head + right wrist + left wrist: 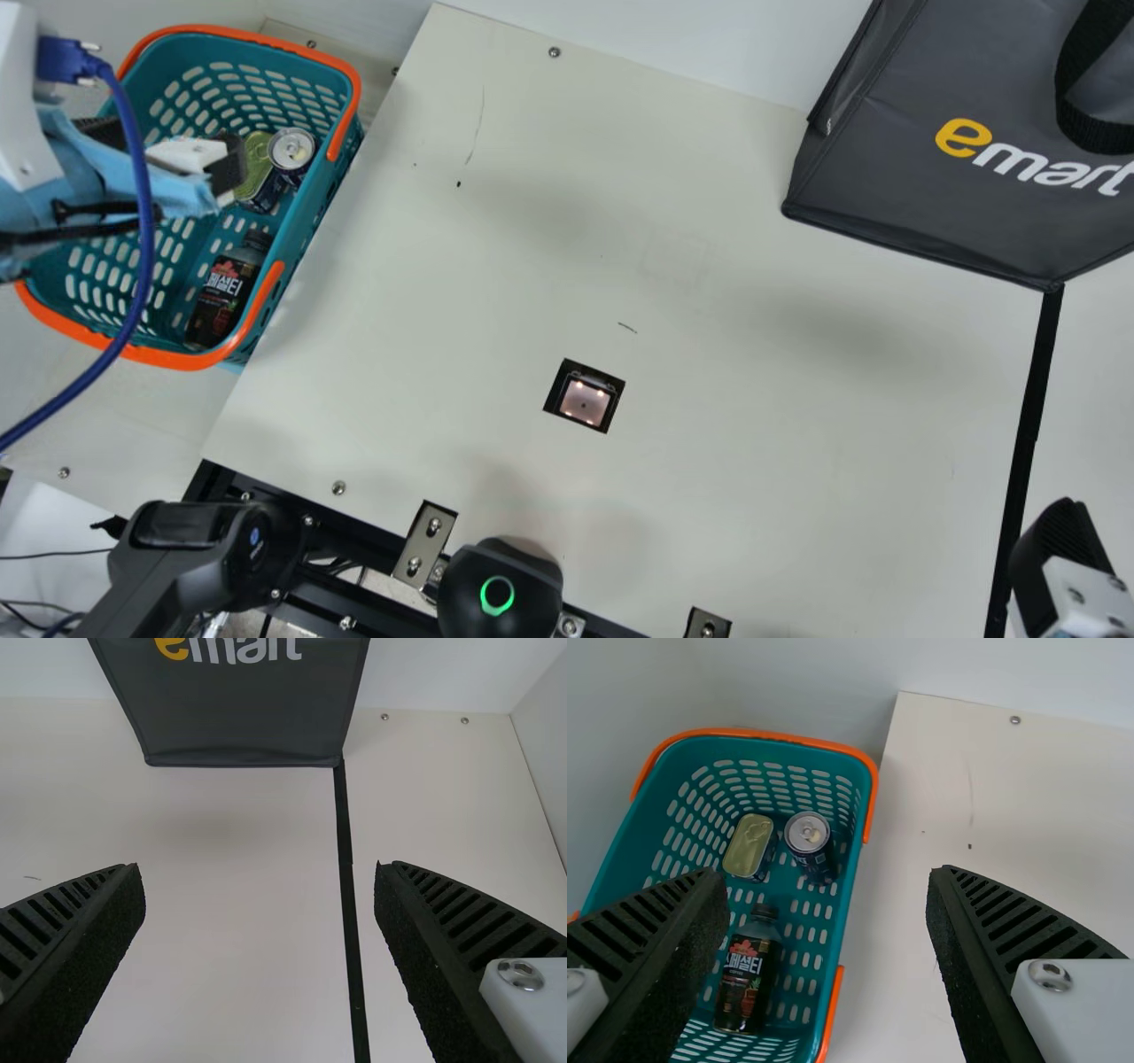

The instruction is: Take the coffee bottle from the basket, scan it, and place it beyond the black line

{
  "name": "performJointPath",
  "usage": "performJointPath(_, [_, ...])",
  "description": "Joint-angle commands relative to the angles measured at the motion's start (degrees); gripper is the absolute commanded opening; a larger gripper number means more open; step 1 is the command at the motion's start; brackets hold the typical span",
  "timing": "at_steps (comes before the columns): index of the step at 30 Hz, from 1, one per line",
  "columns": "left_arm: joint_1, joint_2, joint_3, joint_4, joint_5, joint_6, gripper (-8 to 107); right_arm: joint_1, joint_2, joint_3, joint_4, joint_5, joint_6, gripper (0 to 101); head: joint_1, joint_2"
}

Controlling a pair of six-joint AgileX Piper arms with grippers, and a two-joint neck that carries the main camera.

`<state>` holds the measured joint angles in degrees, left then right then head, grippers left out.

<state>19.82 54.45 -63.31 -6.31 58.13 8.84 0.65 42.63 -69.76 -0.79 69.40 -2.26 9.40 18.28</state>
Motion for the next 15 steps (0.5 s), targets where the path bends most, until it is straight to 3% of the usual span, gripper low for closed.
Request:
performJointPath(1, [2.4,0.9,-0.1,-1.0,-0.4,2.1,90,0.0,0.0,0.0,0.0,0.0,0.0,91,-1.5,0.1])
performJointPath(15, [10.6,6.6,1.7,-5.1,-5.2,11.0,90,0.0,0.0,0.0,0.0,0.0,0.0,91,-1.5,0.1])
